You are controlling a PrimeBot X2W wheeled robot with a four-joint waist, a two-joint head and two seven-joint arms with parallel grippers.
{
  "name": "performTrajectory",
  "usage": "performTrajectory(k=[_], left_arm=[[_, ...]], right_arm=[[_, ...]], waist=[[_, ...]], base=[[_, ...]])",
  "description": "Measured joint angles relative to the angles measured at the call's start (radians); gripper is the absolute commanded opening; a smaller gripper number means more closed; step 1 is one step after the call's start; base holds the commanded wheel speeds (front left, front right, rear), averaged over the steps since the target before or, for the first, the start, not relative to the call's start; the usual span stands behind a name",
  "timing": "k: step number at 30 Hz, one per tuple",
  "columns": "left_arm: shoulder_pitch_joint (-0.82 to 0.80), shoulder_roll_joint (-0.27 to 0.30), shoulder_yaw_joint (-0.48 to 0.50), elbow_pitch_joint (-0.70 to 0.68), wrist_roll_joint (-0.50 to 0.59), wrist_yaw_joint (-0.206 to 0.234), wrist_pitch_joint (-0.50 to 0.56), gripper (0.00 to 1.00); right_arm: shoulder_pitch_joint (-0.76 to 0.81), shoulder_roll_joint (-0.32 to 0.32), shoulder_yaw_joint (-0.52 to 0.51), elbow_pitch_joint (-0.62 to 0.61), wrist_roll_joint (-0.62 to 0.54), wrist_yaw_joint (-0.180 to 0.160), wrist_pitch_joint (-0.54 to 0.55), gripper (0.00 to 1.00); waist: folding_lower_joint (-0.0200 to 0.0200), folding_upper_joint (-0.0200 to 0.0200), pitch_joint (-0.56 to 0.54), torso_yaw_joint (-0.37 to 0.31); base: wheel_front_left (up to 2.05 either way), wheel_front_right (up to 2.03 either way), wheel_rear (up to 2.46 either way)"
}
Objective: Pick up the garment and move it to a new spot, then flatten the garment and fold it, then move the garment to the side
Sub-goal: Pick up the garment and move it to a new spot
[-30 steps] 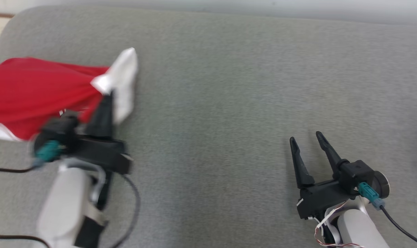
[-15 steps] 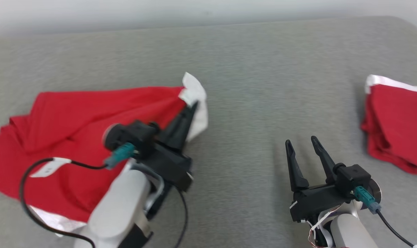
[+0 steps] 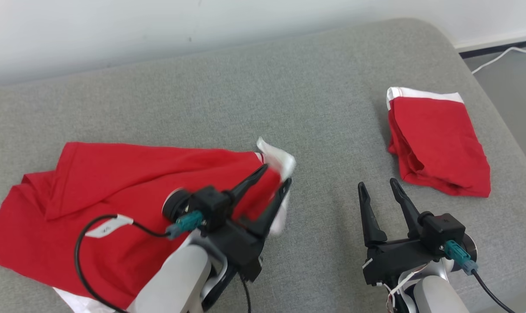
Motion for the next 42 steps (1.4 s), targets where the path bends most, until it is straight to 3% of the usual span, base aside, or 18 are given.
performTrajectory(k=[7, 13, 27, 36, 42], left_arm=[[0.105, 0.001, 0.097, 0.005, 0.05, 0.02, 0.0, 1.0], [0.194, 0.001, 0.223, -0.027, 0.122, 0.054, 0.0, 1.0], [0.385, 0.002, 0.451, -0.064, 0.228, 0.066, 0.0, 1.0], [0.488, 0.002, 0.557, -0.1, 0.256, 0.072, 0.0, 1.0], [0.526, 0.002, 0.582, -0.118, 0.255, 0.071, 0.0, 1.0]], right_arm=[[0.023, 0.0, -0.01, 0.003, 0.0, 0.0, 0.0, 1.0], [0.044, 0.0, 0.001, 0.012, 0.0, 0.0, 0.0, 1.0], [0.064, -0.007, 0.051, 0.034, 0.01, 0.0, 0.0, 1.0], [0.069, -0.007, 0.095, 0.063, 0.02, 0.0, 0.0, 1.0], [0.069, -0.02, 0.072, 0.119, 0.008, 0.0, 0.0, 1.0]], waist=[[0.0, 0.0, -0.046, 0.032], [-0.0001, -0.0001, -0.09, 0.1], [-0.0001, -0.0002, -0.168, 0.276], [-0.0001, -0.0001, -0.195, 0.368], [-0.0001, -0.0001, -0.198, 0.406]], base=[[0.0, 0.0, 0.0], [0.0, 0.0, 0.0], [0.0, 0.0, 0.0], [0.0, 0.0, 0.0], [0.0, 0.0, 0.0]])
